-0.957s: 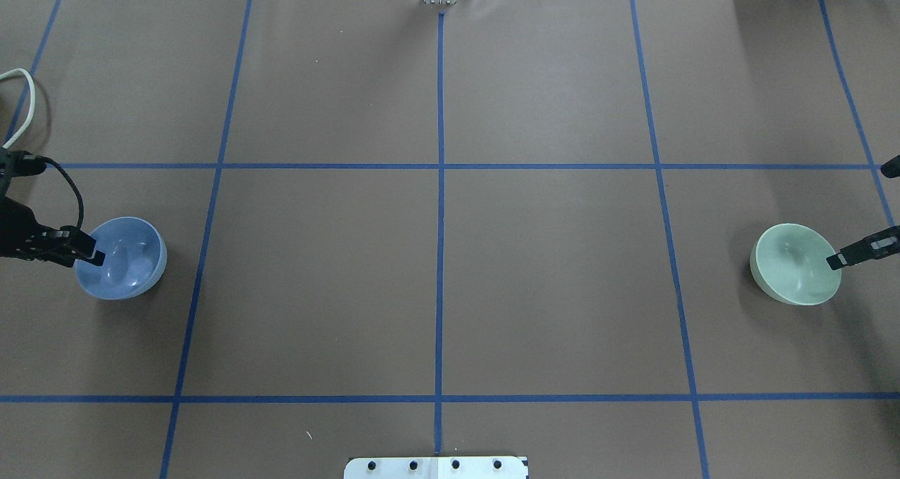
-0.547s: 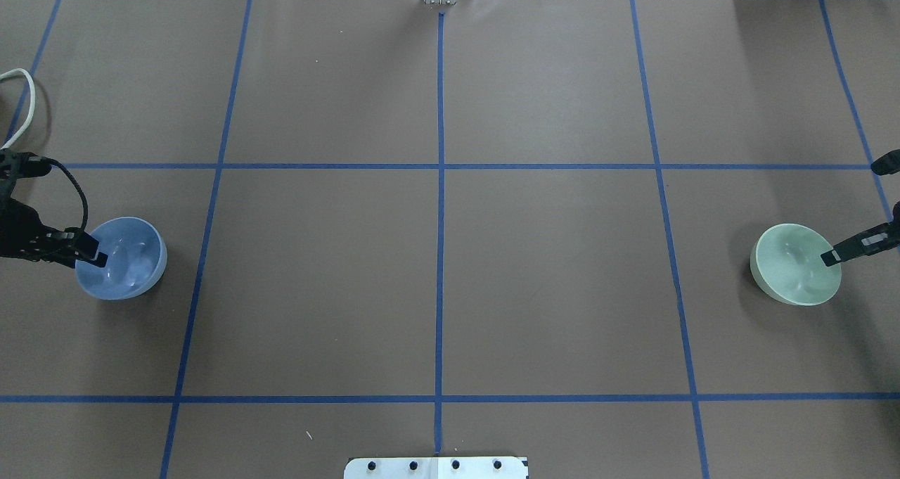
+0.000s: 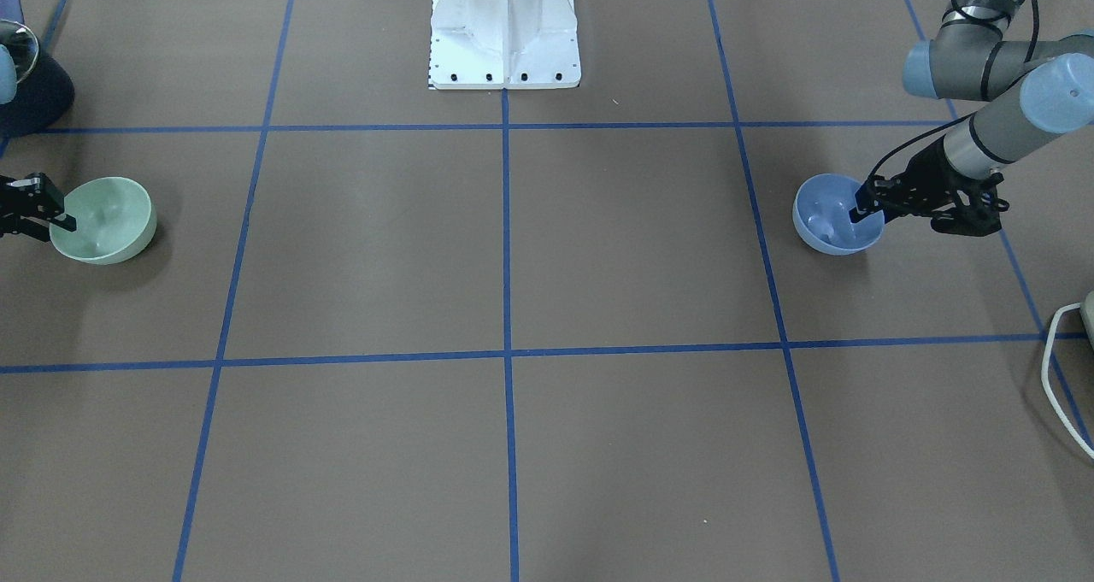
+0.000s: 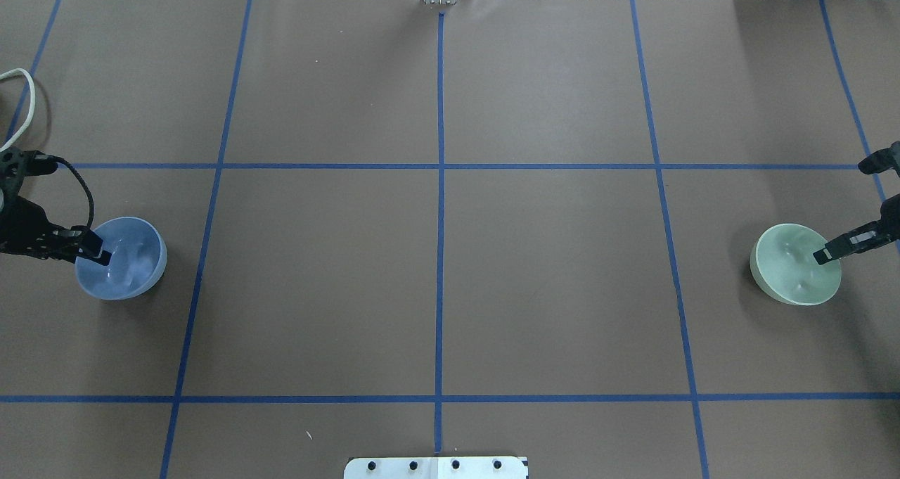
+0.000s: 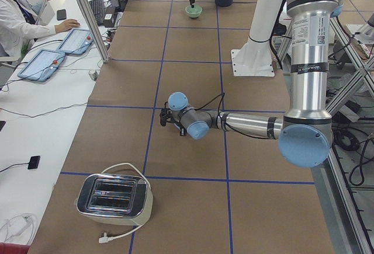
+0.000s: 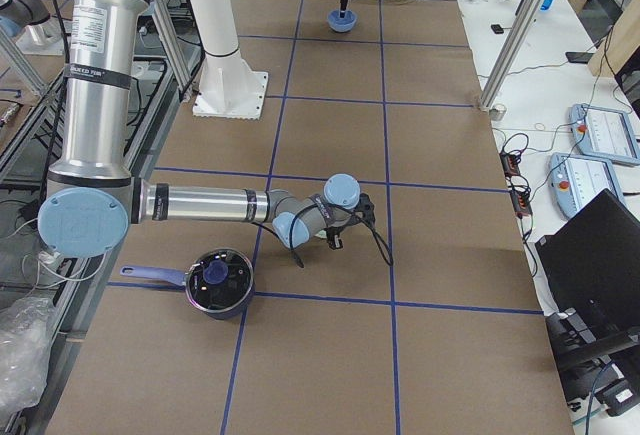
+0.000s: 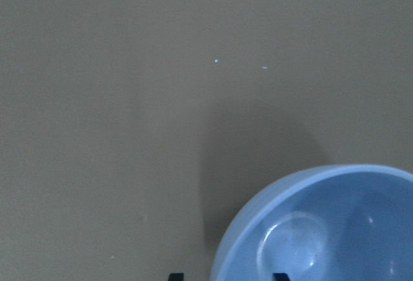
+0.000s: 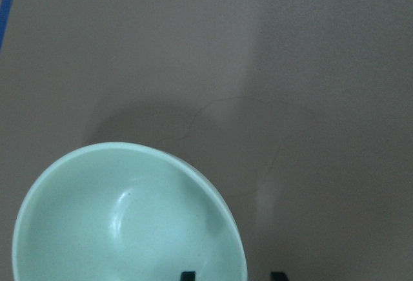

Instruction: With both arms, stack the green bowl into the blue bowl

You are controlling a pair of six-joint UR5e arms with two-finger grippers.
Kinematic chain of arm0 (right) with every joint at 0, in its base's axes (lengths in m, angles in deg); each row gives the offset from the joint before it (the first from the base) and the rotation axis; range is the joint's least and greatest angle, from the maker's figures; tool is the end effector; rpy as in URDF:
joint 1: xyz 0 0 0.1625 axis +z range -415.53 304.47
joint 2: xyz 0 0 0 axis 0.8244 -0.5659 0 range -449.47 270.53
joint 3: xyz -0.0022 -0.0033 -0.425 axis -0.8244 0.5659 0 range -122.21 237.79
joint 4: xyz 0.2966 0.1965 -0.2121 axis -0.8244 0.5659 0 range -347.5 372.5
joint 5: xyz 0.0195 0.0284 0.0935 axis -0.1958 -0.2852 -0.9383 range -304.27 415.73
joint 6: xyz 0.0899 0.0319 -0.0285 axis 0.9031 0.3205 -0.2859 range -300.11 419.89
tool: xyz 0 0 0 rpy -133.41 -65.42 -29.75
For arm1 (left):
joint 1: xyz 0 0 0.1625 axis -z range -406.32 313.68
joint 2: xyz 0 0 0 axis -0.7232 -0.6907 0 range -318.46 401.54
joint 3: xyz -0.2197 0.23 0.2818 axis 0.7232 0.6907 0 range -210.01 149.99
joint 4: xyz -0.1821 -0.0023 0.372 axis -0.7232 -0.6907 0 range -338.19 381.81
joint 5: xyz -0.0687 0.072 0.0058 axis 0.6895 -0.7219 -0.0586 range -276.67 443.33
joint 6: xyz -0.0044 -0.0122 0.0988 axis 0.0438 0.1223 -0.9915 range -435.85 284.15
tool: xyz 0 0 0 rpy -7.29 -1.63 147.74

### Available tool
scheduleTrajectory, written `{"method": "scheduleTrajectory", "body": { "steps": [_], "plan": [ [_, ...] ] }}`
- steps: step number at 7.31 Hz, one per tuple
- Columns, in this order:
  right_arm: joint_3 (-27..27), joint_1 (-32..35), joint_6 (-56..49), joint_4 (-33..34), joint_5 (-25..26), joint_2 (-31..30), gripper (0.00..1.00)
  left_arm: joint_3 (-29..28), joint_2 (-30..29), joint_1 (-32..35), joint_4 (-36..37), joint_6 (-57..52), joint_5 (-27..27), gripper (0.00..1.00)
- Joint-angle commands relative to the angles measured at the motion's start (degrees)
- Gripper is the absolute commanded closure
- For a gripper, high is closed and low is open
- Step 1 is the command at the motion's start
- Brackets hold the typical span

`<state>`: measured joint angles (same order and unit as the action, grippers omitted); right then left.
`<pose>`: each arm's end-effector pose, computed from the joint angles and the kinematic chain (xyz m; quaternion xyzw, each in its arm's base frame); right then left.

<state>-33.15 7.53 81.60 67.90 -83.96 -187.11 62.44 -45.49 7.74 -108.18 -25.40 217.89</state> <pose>-0.1531 -0.4282 0.6398 0.0315 -0.4617 -0.1413 0.8752 0.2377 -0.4357 0.5819 -0.0165 0.4741 0.0170 0.8802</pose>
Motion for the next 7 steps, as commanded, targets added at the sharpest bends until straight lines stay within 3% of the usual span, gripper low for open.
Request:
{"method": "scheduleTrajectory", "body": {
  "steps": [1, 5, 7],
  "plan": [
    [0.2, 0.0, 0.0, 0.1, -0.1, 0.2, 0.75, 0.7, -0.1, 0.1, -1.0, 2.4, 0.0, 1.00],
    [0.5, -0.1, 0.0, 0.1, 0.5, 0.7, 0.83, 1.0, -0.1, 0.1, -1.5, 3.6, 0.3, 1.00],
    [0.2, -0.2, -0.2, -0.1, 2.5, 1.7, 0.82, 1.9, -1.3, 0.1, -1.3, 8.2, 0.6, 1.00]
  ]
}}
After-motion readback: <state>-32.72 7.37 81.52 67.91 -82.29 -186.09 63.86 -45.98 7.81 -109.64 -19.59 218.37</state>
